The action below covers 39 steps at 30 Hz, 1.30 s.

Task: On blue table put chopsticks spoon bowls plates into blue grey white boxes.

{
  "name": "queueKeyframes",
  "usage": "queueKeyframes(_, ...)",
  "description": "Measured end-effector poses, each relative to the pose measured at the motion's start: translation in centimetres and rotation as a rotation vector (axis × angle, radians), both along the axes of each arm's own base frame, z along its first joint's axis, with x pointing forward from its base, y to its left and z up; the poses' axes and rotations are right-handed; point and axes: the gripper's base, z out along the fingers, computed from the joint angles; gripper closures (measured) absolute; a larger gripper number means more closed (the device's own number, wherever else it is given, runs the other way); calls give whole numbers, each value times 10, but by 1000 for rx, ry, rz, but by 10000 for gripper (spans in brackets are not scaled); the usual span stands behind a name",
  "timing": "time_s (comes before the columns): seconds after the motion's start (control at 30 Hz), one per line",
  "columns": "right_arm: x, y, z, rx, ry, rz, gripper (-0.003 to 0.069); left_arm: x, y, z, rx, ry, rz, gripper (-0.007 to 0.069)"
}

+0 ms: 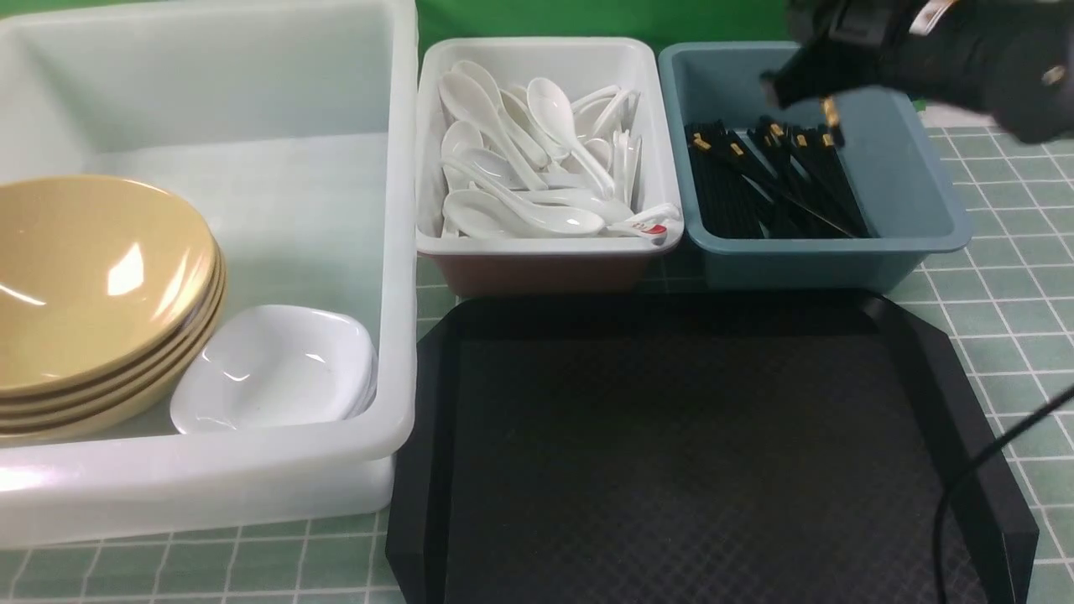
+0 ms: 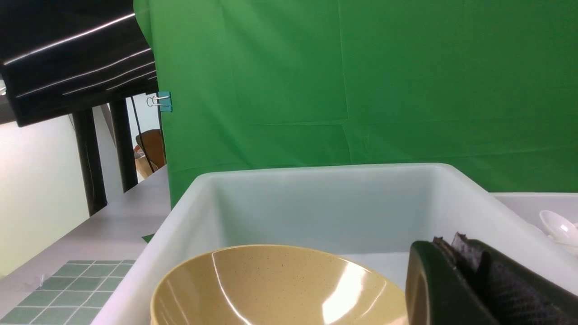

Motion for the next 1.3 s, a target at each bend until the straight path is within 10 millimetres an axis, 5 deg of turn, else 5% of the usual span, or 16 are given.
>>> queueKeyframes(0.07,7,-4,-24,-13,92,-9,474,0,0,-1,2,12,6,622)
queueKeyframes(0.17,4,-7,-32,-25,180,-5,396,0,1,-3,14,31,17,622)
queueKeyframes(0.23,-2,-9,-24,-27,210,1,377,0,2,-3,15,39,21,622)
queueKeyframes(0.33,-26,-18,14,6,236,-4,400,0,2,-4,14,43,23,622)
queueKeyframes(0.53,-115,-40,112,18,56,11,594,0,2,-4,14,43,23,622)
queueKeyframes(0.6,-159,-48,131,36,-48,8,621,0,2,-4,14,43,23,622)
queueKeyframes(0.63,-163,-49,132,37,-56,8,621,0,2,-4,14,43,23,622)
queueKeyframes(0.7,-211,-58,136,57,-165,-1,622,0,2,-4,14,43,23,622)
queueKeyframes(0.83,-271,-71,100,74,-280,-20,622,0,2,-4,14,43,23,622)
queueKeyframes(0.87,-270,-71,95,70,-273,-21,622,0,2,-4,14,43,23,622)
queueKeyframes(0.97,-307,-80,35,9,-376,-34,622,0,2,-4,14,43,23,622)
queueKeyframes(1.03,-315,-82,13,-41,-407,-34,622,0,2,-4,14,43,23,622)
queueKeyframes(1.17,-334,-88,-67,-102,-407,-43,621,0,2,-4,14,44,23,622)
queueKeyframes(1.3,-342,-89,-82,19,-417,-70,621,0,2,-4,14,44,23,622)
